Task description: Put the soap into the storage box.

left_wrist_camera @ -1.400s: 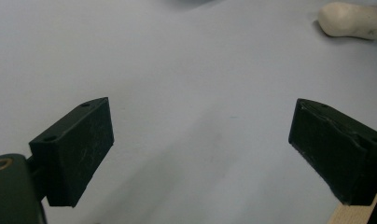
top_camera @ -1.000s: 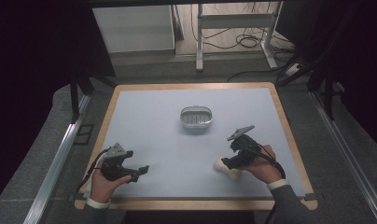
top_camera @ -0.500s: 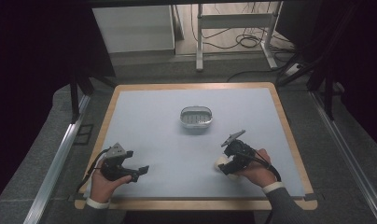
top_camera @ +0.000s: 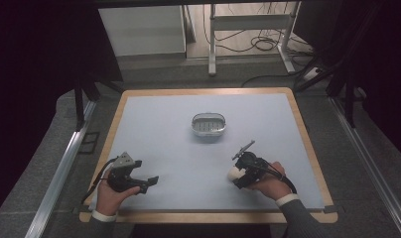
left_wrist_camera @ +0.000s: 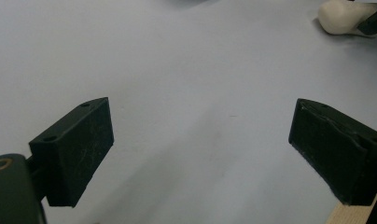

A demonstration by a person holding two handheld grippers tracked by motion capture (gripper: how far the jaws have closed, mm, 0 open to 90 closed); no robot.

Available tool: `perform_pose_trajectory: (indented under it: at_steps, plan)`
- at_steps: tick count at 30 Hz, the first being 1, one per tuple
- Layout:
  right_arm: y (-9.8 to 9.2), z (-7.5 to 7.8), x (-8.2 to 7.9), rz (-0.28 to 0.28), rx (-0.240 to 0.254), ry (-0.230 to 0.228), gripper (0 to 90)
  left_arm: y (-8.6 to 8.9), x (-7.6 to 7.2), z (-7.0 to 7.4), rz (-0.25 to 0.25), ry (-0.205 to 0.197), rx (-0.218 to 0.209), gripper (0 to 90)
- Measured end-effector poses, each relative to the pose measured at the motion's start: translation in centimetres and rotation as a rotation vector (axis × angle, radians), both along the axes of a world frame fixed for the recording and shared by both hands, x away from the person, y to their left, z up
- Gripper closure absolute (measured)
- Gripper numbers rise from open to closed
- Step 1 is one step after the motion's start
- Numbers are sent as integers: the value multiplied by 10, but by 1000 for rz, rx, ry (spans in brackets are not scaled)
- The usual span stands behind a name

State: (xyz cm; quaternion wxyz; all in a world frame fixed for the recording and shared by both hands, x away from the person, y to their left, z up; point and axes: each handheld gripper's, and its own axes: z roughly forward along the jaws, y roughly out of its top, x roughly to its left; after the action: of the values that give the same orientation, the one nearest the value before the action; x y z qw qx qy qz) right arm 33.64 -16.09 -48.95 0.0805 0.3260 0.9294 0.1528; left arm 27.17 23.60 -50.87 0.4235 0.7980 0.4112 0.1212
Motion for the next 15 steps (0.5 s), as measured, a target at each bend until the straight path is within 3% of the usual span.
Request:
perform_pose_trajectory:
  at_steps: [6,11,15]
  plan:
    - [3,-6,2,-10,-27,42,399,0,0,0,0,-1,1,70]
    - [5,-7,3,-3,-48,42,487,0,0,0,-1,1,2,70]
    - [6,-7,3,-7,-63,38,497,1,0,0,1,0,2,70]
